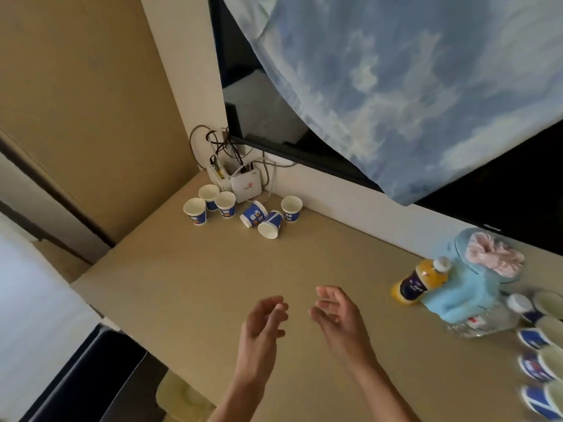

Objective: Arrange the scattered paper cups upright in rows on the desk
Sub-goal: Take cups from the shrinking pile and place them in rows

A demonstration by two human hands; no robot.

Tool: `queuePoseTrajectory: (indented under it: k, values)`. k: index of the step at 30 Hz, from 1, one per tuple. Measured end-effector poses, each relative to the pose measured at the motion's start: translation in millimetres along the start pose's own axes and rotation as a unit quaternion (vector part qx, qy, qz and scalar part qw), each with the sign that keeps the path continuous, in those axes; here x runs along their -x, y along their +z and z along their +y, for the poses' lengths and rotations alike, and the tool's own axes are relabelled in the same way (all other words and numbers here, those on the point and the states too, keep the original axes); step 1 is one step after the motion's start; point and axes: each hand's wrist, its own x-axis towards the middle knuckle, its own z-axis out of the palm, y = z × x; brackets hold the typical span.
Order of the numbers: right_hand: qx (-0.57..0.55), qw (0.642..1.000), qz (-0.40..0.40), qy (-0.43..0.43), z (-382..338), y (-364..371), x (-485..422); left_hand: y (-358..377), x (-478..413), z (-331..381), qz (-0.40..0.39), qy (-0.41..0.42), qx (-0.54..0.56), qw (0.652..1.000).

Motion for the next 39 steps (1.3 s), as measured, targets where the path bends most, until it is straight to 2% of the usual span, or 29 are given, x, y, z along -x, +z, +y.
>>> queuePoseTrajectory:
  k: [5,8,14,19,22,24,27,29,31,32,35,39]
  values:
    - [0.107,0.994,0.004,-0.019,-26,62,-86,-43,-78,21,-0.028,-0.022,0.000,0.999]
    - [0.204,0.978,-0.012,-0.043,-27,96,-148,-68,-115,23,-0.027,-0.032,0.006,0.999]
    - [0.382,0.921,-0.041,-0.063,-6,135,-239,-106,-151,9,-0.013,-0.058,-0.011,0.998]
    - [0.543,0.836,-0.065,-0.048,2,150,-275,-121,-165,-2,-0.012,-0.071,-0.030,0.997]
    - [0.586,0.804,-0.073,-0.071,5,149,-280,-124,-172,-3,-0.022,-0.069,-0.048,0.996]
    - [0.592,0.798,-0.044,-0.109,4,143,-275,-122,-178,-1,-0.028,-0.064,-0.059,0.996]
    - [0.548,0.822,0.006,-0.155,-4,128,-259,-112,-188,5,-0.041,-0.040,-0.093,0.994]
    - [0.456,0.878,0.015,-0.149,-13,116,-245,-106,-199,6,-0.047,-0.004,-0.148,0.988]
    - [0.338,0.936,-0.003,-0.101,-28,102,-230,-101,-212,3,-0.062,0.052,-0.221,0.972]
    - [0.291,0.954,-0.021,-0.074,-37,96,-222,-97,-218,2,-0.073,0.078,-0.258,0.960]
    - [0.199,0.976,-0.081,-0.018,-57,86,-205,-82,-230,8,-0.098,0.126,-0.313,0.936]
    - [0.141,0.985,-0.102,0.007,-74,83,-195,-63,-240,17,-0.094,0.158,-0.282,0.941]
